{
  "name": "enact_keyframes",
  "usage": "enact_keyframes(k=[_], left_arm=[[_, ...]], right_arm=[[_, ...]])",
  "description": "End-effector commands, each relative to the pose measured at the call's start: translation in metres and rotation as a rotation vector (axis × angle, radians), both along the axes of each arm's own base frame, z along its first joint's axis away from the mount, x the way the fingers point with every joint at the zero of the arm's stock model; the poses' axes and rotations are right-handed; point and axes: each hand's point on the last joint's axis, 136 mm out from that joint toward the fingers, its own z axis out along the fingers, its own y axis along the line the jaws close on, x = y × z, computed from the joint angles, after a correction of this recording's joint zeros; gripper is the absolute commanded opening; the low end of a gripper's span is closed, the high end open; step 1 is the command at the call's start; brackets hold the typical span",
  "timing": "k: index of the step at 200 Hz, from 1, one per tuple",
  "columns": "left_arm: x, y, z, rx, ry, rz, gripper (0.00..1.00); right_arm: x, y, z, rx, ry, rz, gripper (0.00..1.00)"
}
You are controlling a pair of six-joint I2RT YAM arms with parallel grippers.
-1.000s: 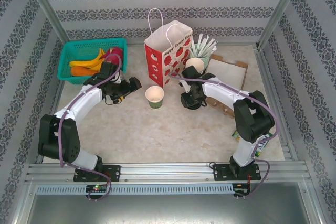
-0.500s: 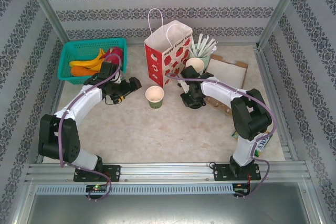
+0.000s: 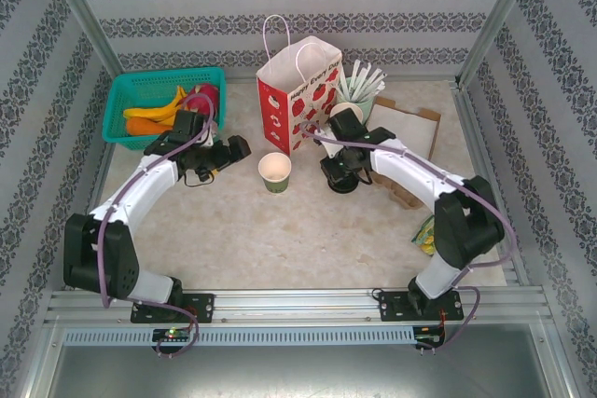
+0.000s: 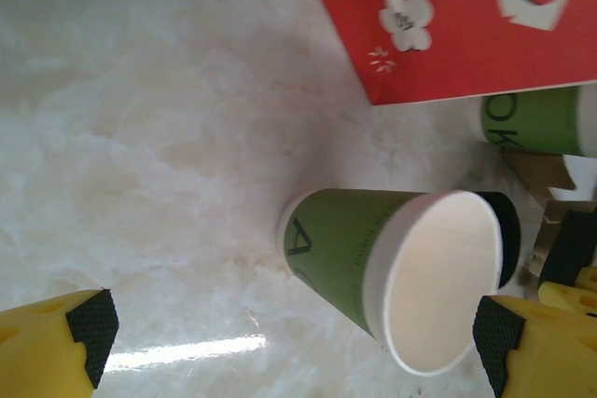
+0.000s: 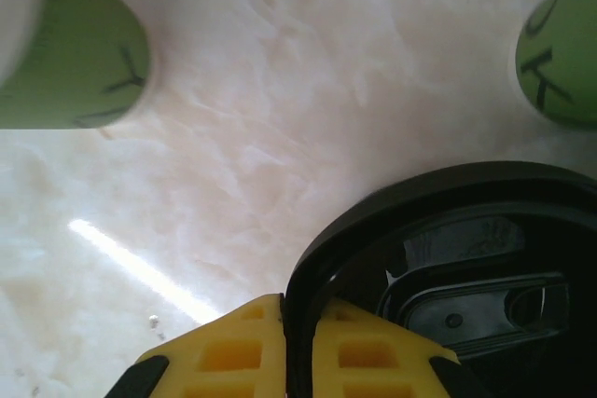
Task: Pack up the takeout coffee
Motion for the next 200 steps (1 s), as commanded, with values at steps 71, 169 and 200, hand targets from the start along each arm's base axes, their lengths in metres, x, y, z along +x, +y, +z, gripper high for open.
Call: enact_keyframes(k=[71, 169, 200], left_arm=[[-0.01, -0.036, 0.045, -0.015, -0.173, -0.232, 1.0], [-0.012, -0.047, 0.032, -0.049, -0.142, -0.262, 1.0], [-0.009, -0.053, 0.031, -0.06, -0.137, -0.275, 1.0]], right_arm=[[-0.014, 0.009, 0.016, -0.005, -0.123, 0.219, 0.01], [-0.012, -0.038, 0.007, 0.344, 0.038, -0.236, 0.0], [-0.003, -0.047, -0.005, 0.465, 0.053, -0.357, 0.0]])
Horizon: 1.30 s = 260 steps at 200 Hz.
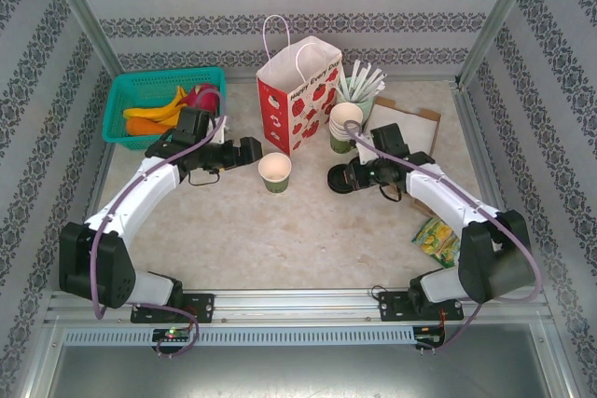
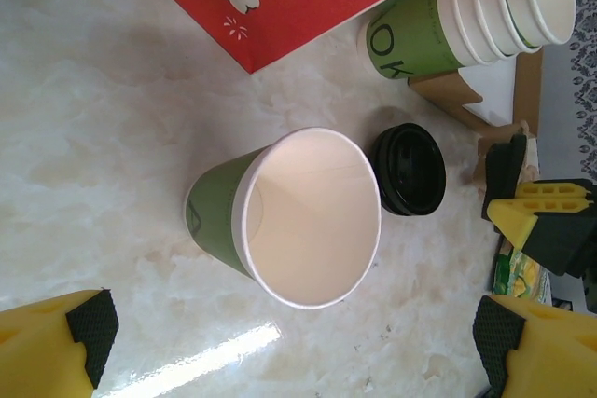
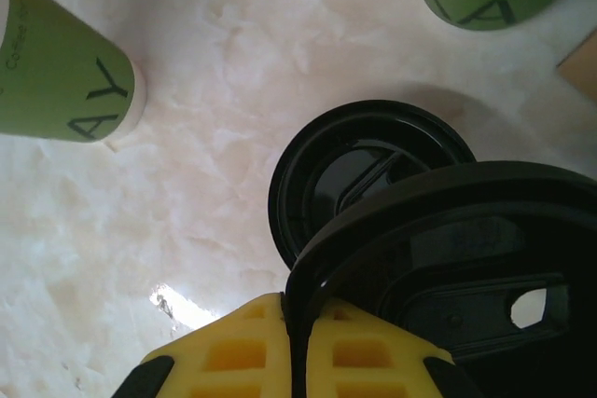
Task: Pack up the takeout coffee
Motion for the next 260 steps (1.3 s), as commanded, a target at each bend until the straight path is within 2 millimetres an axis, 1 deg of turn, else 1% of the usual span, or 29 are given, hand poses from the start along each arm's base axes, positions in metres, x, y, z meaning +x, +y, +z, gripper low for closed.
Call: enact_keyframes(k=[1, 24, 39, 56, 93, 104, 119, 132, 142, 155, 163, 190, 204, 220, 235, 260], left_arm=[[0.003, -0.011, 0.002, -0.021, -0.024, -0.044, 1.0], [0.003, -0.015, 0.001, -0.029, -0.017, -0.059, 1.0], [0.002, -0.017, 0.001, -0.028, -0.017, -0.064, 1.0], [0.001, -0.018, 0.005, -0.03, -0.025, -0.069, 1.0], [0.0, -0.022, 0.012, -0.032, -0.036, -0.087, 1.0], [0.001, -0.024, 0.016, -0.045, -0.04, -0.099, 1.0], [0.0, -0.031, 0.023, -0.072, -0.042, -0.128, 1.0], [-0.001, -0.036, 0.031, -0.092, -0.047, -0.153, 1.0], [-0.001, -0.038, 0.036, -0.094, -0.054, -0.168, 1.0], [-0.002, -0.039, 0.039, -0.085, -0.062, -0.184, 1.0], [-0.002, -0.039, 0.039, -0.075, -0.067, -0.187, 1.0], [-0.004, -0.037, 0.032, -0.054, -0.051, -0.18, 1.0], [-0.005, -0.039, 0.029, -0.053, -0.038, -0.184, 1.0], [-0.007, -0.045, 0.027, -0.058, -0.017, -0.202, 1.0], [-0.01, -0.055, 0.027, -0.074, 0.011, -0.246, 1.0], [-0.018, -0.075, 0.024, -0.051, 0.043, -0.343, 0.98]], right_arm=[[0.012, 0.009, 0.005, 0.189, 0.009, -0.103, 0.0], [0.019, 0.004, 0.004, 0.284, 0.021, -0.184, 0.0], [0.019, 0.008, 0.009, 0.315, 0.013, -0.164, 0.0], [0.01, 0.022, 0.024, 0.318, -0.016, -0.063, 0.0], [-0.017, 0.06, 0.067, 0.314, -0.104, 0.203, 0.0], [-0.021, 0.07, 0.078, 0.267, -0.158, 0.262, 0.0], [-0.027, 0.084, 0.088, 0.117, -0.251, 0.354, 0.0], [-0.029, 0.091, 0.095, -0.008, -0.312, 0.419, 0.0], [-0.028, 0.096, 0.101, -0.068, -0.344, 0.46, 0.0], [-0.027, 0.097, 0.1, -0.097, -0.348, 0.485, 0.0], [-0.025, 0.095, 0.095, -0.107, -0.341, 0.485, 0.0], [-0.027, 0.085, 0.067, -0.115, -0.263, 0.469, 0.0], [-0.034, 0.087, 0.056, -0.129, -0.237, 0.479, 0.0], [-0.041, 0.095, 0.055, -0.151, -0.255, 0.503, 0.0], [-0.045, 0.103, 0.059, -0.196, -0.306, 0.539, 0.0], [-0.055, 0.116, 0.06, -0.324, -0.424, 0.685, 0.0]])
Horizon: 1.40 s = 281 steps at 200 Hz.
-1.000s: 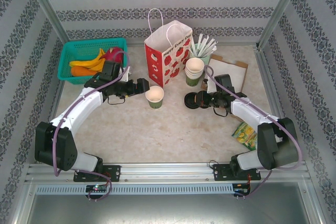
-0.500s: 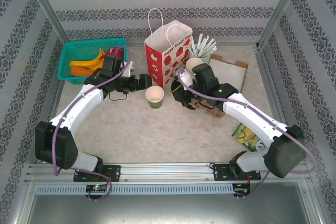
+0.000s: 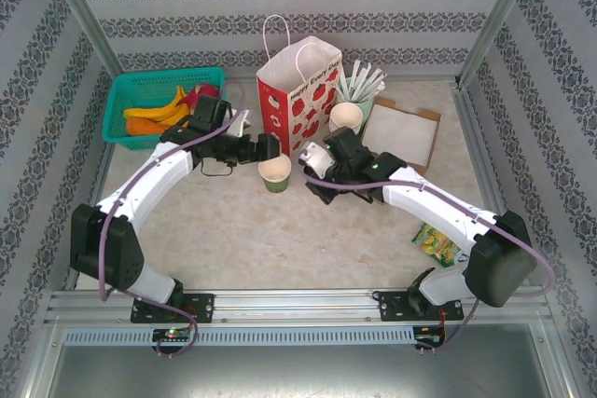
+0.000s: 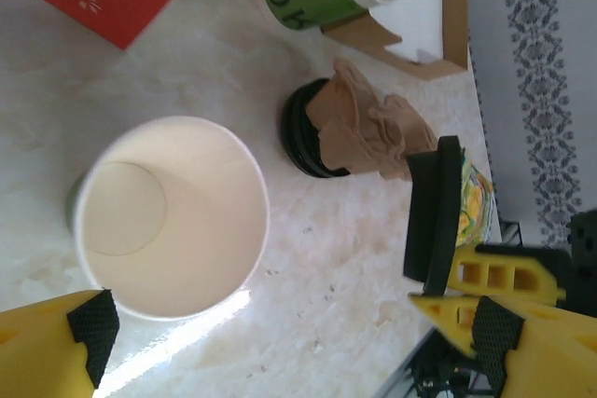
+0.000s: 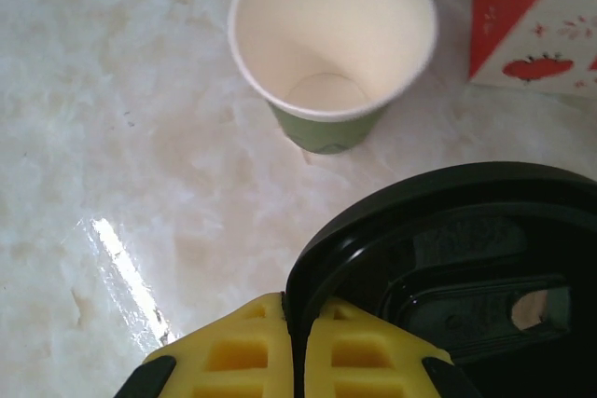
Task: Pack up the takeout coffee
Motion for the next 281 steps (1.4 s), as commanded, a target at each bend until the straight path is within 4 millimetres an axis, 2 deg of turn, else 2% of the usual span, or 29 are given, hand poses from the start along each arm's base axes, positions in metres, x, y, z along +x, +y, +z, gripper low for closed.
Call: enact_keyframes(k=[1, 43, 106, 144, 188, 198, 208, 219, 230, 249, 268, 281], left_arm=[[-0.015, -0.023, 0.005, 0.011, 0.015, -0.131, 0.97], [-0.017, -0.039, 0.006, 0.012, 0.027, -0.197, 0.82], [-0.028, -0.05, 0.015, -0.004, -0.03, -0.286, 0.64], [-0.024, -0.047, 0.005, 0.062, -0.038, -0.274, 0.44], [-0.019, -0.048, 0.01, 0.077, -0.075, -0.262, 0.19], [-0.018, -0.047, 0.01, 0.082, -0.079, -0.253, 0.13], [-0.017, -0.046, 0.011, 0.086, -0.086, -0.246, 0.06], [-0.016, -0.044, 0.012, 0.094, -0.094, -0.237, 0.0], [-0.015, -0.043, 0.011, 0.102, -0.1, -0.229, 0.0], [-0.012, -0.042, 0.01, 0.11, -0.108, -0.217, 0.0], [-0.011, -0.042, 0.011, 0.107, -0.112, -0.212, 0.0], [-0.01, -0.042, 0.011, 0.105, -0.118, -0.203, 0.0]], right_arm=[[-0.003, 0.006, 0.006, -0.114, -0.158, 0.11, 0.0], [-0.007, 0.025, 0.015, -0.214, -0.318, 0.256, 0.0], [-0.009, 0.041, 0.022, -0.186, -0.301, 0.311, 0.0], [-0.014, 0.047, 0.027, -0.16, -0.26, 0.325, 0.0], [-0.018, 0.046, 0.032, -0.143, -0.218, 0.303, 0.0], [-0.018, 0.046, 0.04, -0.108, -0.214, 0.272, 0.05], [-0.017, 0.044, 0.05, -0.064, -0.212, 0.231, 0.15], [-0.013, 0.038, 0.059, -0.015, -0.213, 0.171, 0.33], [-0.01, 0.028, 0.065, 0.039, -0.204, 0.098, 0.48], [0.007, -0.002, 0.072, 0.088, -0.225, -0.109, 0.67], [0.026, -0.049, 0.074, 0.143, -0.177, -0.387, 0.69], [0.041, -0.096, 0.068, 0.179, -0.128, -0.682, 0.76]])
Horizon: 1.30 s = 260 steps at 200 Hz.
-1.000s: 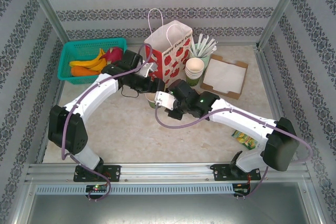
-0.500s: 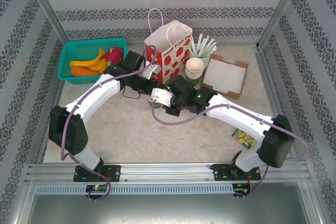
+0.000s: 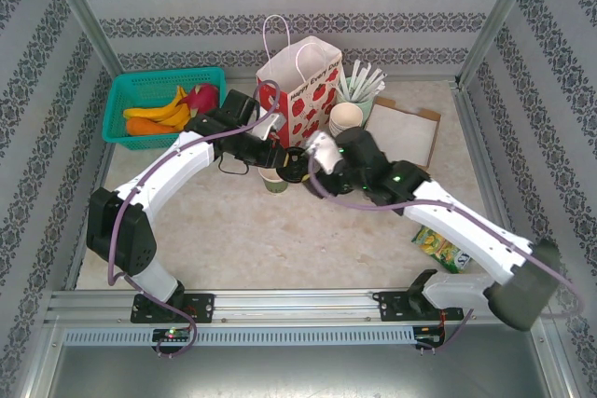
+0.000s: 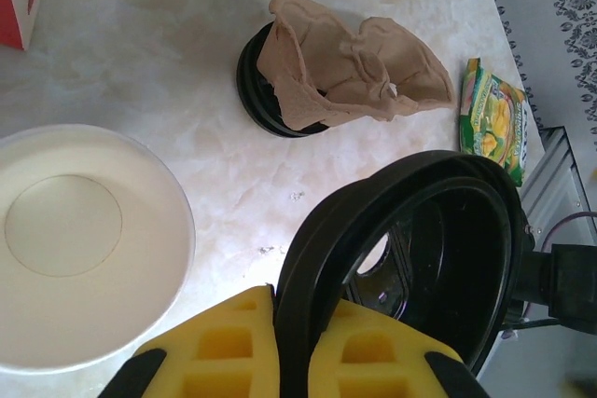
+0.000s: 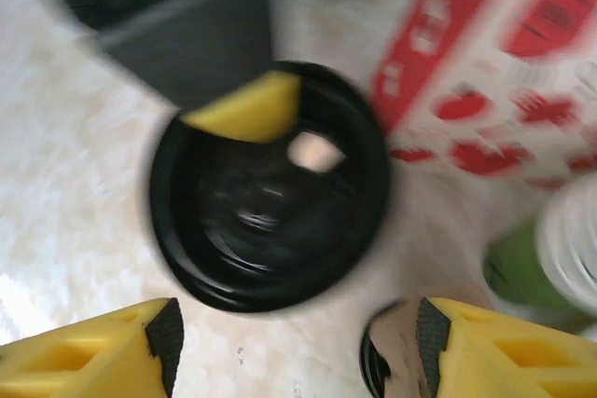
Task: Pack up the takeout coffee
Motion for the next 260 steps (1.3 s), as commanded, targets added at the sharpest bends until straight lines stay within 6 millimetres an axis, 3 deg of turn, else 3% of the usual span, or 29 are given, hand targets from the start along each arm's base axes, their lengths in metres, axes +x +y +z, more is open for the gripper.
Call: enact_keyframes(k=[1, 24, 50, 80, 101, 146, 183, 226, 260], left_arm=[[0.003, -0.002, 0.013, -0.015, -0.052, 0.015, 0.0], [0.005, -0.002, 0.014, -0.022, -0.065, 0.029, 0.0], [0.008, -0.001, 0.012, -0.019, -0.07, 0.046, 0.0], [0.01, -0.002, 0.011, -0.024, -0.067, 0.052, 0.0], [0.01, -0.003, 0.009, -0.029, -0.066, 0.049, 0.0], [0.01, -0.002, 0.013, -0.054, -0.141, 0.04, 0.0], [0.01, 0.009, 0.021, -0.018, -0.273, 0.058, 0.0], [0.009, 0.02, 0.024, 0.048, -0.384, 0.081, 0.0], [0.01, 0.017, 0.019, 0.052, -0.353, 0.079, 0.0]], right_arm=[[0.029, -0.069, -0.005, 0.155, 0.089, -0.491, 0.76], [0.022, -0.131, -0.038, 0.245, 0.262, -0.823, 0.78], [-0.003, -0.178, -0.089, 0.235, 0.45, -1.104, 0.81], [-0.025, -0.195, -0.138, 0.289, 0.689, -1.259, 0.82], [-0.025, -0.192, -0.159, 0.338, 0.799, -1.288, 0.8], [-0.006, -0.196, -0.178, 0.288, 0.808, -1.302, 0.76], [-0.003, -0.192, -0.193, 0.327, 0.81, -1.297, 0.43], [-0.002, -0.2, -0.173, 0.378, 0.708, -1.29, 0.13], [-0.006, -0.212, -0.15, 0.429, 0.607, -1.31, 0.02]])
